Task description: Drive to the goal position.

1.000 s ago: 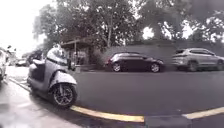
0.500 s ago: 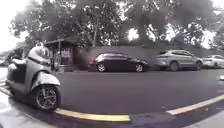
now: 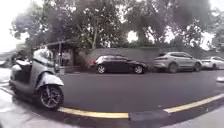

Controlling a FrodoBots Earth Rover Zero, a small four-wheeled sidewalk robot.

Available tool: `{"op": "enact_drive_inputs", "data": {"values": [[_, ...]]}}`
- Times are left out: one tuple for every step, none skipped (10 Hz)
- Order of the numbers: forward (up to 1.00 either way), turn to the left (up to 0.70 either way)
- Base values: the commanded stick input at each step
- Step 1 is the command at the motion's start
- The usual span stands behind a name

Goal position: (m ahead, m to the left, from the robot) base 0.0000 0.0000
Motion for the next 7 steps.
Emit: {"op": "enact_drive_inputs", "data": {"values": [[0.00,0.00],[0.00,0.00],[0.00,0.00],[0.00,0.00],[0.00,0.00],[-0.43,0.00],[-0.39,0.00]]}}
